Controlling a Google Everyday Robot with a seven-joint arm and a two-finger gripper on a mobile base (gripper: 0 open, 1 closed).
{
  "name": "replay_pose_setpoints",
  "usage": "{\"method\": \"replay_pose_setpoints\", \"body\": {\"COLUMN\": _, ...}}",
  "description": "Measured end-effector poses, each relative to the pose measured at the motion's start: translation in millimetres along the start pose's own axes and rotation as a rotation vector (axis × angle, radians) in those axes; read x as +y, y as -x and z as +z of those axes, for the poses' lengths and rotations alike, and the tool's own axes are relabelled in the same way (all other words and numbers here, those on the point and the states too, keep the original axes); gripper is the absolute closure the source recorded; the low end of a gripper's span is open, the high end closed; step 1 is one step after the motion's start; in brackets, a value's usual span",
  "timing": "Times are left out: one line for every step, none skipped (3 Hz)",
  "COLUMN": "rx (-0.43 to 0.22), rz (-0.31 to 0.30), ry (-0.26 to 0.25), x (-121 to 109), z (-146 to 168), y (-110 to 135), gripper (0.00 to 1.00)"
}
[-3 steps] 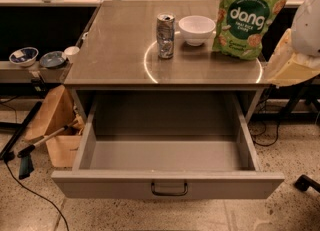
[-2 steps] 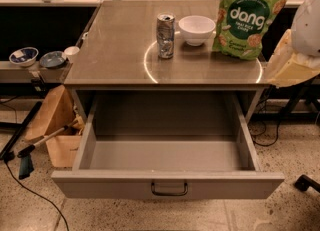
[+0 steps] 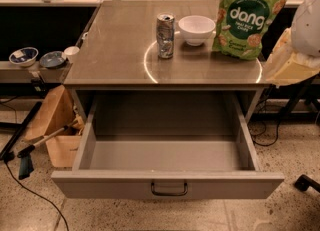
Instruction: Close top drawer
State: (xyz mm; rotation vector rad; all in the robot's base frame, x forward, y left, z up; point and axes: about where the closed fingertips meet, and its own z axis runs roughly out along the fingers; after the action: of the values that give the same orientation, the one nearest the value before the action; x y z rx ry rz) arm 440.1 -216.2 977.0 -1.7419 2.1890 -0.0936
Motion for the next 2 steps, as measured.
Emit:
{"method": "replay_pose_setpoints", "body": {"rx": -0.056, "rz": -0.057, "ry": 0.008, "x": 5.0, "z": 2.8, "y": -11.3, "gripper": 1.00}}
{"method": "replay_pose_setpoints", "body": {"rx": -0.093, "rz": -0.095, "ry": 0.020, "x": 9.9, "z": 6.8, "y": -21.1, "gripper": 1.00}}
